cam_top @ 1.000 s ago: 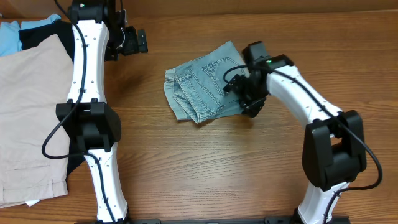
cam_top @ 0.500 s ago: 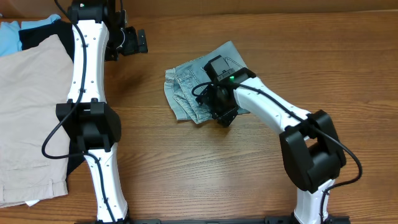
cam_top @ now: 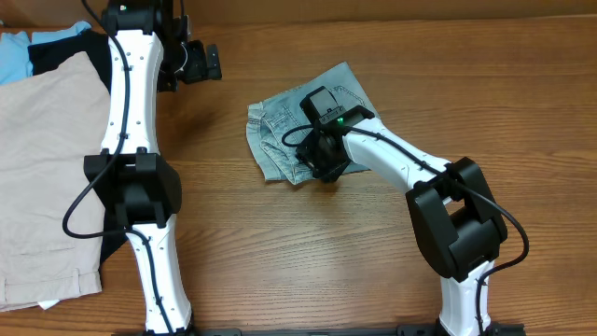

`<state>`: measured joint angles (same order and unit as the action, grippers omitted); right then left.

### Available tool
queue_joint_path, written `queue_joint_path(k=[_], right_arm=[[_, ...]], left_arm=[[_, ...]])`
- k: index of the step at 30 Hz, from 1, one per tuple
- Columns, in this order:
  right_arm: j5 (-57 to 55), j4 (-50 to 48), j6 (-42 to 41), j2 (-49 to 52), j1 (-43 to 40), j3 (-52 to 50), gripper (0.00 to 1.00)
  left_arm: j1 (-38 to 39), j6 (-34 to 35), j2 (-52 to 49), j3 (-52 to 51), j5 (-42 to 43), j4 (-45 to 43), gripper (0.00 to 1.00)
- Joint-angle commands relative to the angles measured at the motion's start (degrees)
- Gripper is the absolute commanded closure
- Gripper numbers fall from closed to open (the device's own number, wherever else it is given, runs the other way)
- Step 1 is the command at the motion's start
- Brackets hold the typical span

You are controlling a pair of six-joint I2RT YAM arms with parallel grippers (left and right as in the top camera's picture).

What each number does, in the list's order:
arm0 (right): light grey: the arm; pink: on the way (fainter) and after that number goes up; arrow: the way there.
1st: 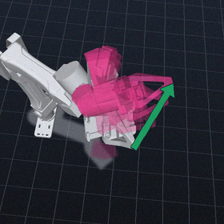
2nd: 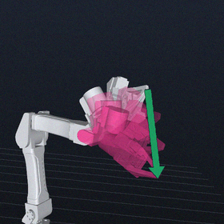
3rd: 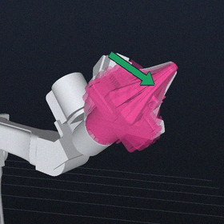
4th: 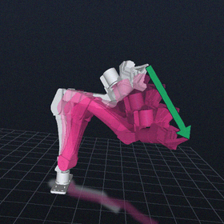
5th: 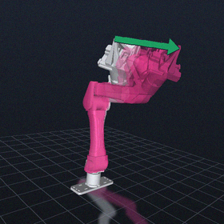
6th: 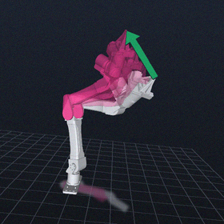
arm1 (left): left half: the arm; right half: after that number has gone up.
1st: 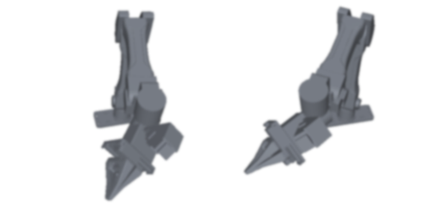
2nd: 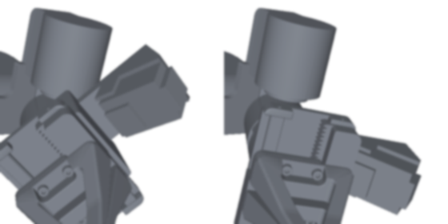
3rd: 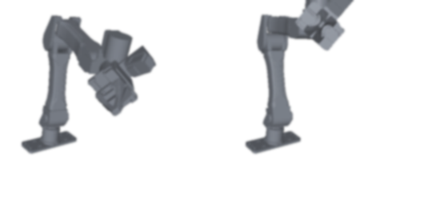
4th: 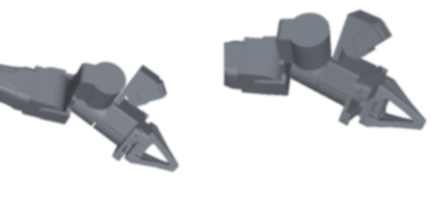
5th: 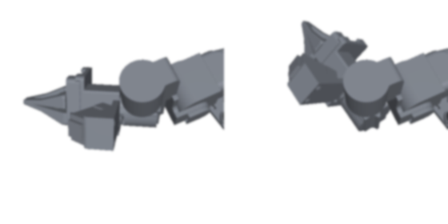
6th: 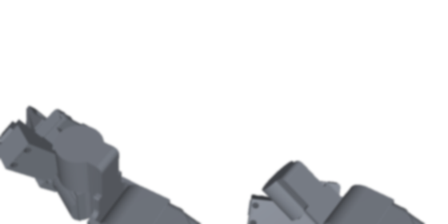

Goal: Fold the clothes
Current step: 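Grasp the folded denim shorts from above with the right gripper, then drag the held shorts up and right toward the table's far corner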

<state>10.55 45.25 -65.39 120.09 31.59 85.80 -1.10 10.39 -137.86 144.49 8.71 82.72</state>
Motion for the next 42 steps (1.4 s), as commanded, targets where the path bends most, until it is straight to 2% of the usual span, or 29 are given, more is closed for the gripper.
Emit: queue_joint_path(k=[1, 3, 8, 13, 18, 21, 25, 32, 36, 42], right_arm=[[1.6, -0.7, 3.9, 1.0, 0.2, -0.2, 0.79], [4.2, -1.6, 7.5, 1.0, -0.5, -0.2, 0.90], [10.3, -0.9, 15.7, 1.0, -5.9, 0.2, 0.93], [11.4, 3.7, 28.0, 1.0, -16.9, 0.2, 0.93], [5.0, 0.9, 40.4, 1.0, -28.0, 0.2, 0.85], [-1.6, -3.5, 43.5, 1.0, -33.4, 0.2, 0.79], [-2.4, -12.4, 48.3, 1.0, -39.1, 0.2, 0.76], [-5.1, -24.9, 57.1, 1.3, -42.0, 0.1, 0.67], [-12.5, -28.5, 57.8, 1.4, -42.5, 0.1, 0.66], [-9.4, -29.1, 58.1, 0.9, -43.9, 0.3, 0.59]], left_arm=[[0.7, -0.1, -0.5, 1.1, -0.4, -0.1, 0.00], [0.7, -0.1, -0.5, 1.1, -0.4, -0.1, 0.00], [0.7, -0.1, -0.5, 1.1, -0.4, -0.3, 0.00], [0.7, -0.1, -0.5, 1.1, -0.4, -0.4, 0.00], [0.8, 0.1, -0.5, 1.1, -0.3, -1.4, 0.00], [0.9, 0.6, -0.5, 1.1, -0.3, -2.2, 0.00], [0.9, 0.6, -0.5, 1.1, -0.3, -2.6, 0.00], [0.9, 0.6, -0.5, 1.0, -0.3, -3.3, 0.00], [0.9, 0.6, -0.5, 1.0, -0.3, -3.3, 0.00], [1.1, 0.6, -0.5, 1.0, -0.3, -3.3, 0.00]])
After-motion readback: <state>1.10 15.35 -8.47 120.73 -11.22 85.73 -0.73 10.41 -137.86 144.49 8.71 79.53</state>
